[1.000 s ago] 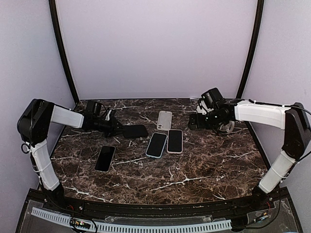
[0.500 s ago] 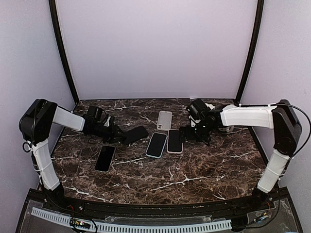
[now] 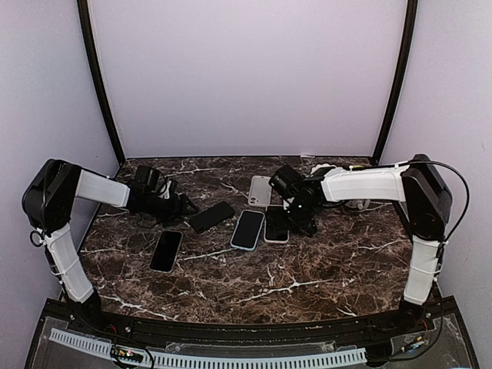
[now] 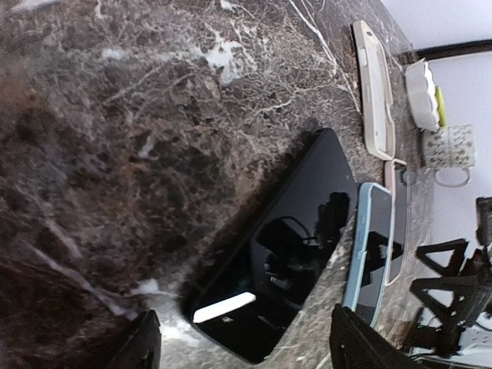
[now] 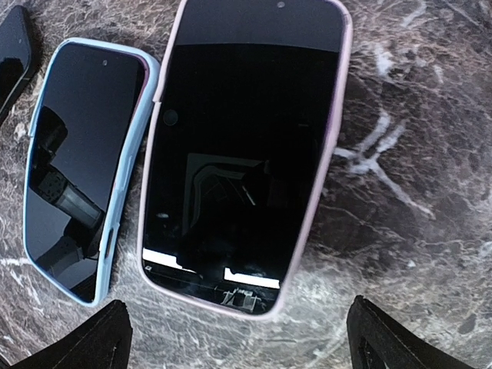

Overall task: Take the phone out of the phone case
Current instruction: Place the phone at the center of the board, then adjust the phone with the phone case at the center of the board.

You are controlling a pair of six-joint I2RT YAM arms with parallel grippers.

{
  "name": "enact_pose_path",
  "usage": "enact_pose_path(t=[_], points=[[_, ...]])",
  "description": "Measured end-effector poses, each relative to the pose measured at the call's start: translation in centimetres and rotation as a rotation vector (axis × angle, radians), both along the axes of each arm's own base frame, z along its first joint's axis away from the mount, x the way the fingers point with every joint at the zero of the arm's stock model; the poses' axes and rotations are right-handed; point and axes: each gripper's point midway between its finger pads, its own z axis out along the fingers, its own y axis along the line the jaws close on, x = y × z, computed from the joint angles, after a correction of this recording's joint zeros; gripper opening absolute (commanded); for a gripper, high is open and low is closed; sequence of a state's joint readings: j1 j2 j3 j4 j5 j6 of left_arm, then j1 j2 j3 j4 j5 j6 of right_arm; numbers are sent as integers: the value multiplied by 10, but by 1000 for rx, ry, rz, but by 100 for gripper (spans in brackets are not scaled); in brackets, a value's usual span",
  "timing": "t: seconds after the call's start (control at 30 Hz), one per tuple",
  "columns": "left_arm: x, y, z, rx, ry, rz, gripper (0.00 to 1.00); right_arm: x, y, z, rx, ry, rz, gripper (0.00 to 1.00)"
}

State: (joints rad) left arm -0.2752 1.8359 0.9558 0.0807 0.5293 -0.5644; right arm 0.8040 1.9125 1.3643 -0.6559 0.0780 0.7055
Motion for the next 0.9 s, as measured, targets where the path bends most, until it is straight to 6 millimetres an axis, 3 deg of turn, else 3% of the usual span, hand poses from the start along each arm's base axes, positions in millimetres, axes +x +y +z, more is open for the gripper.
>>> enact_pose_path(t=[0.13, 0.4, 0.67, 0.9], points=[[0, 16, 4, 93, -33, 33, 97, 2, 8, -8, -22, 15, -11, 99], [-12, 45, 6, 257, -51, 77, 98, 4, 19, -26, -65, 40, -16, 99], [-11, 57, 44, 293, -158, 110, 96, 14, 14, -30, -133, 13, -48, 99], [-12, 61, 45, 325, -172, 118, 95, 22, 15, -32, -166, -21, -57, 95]])
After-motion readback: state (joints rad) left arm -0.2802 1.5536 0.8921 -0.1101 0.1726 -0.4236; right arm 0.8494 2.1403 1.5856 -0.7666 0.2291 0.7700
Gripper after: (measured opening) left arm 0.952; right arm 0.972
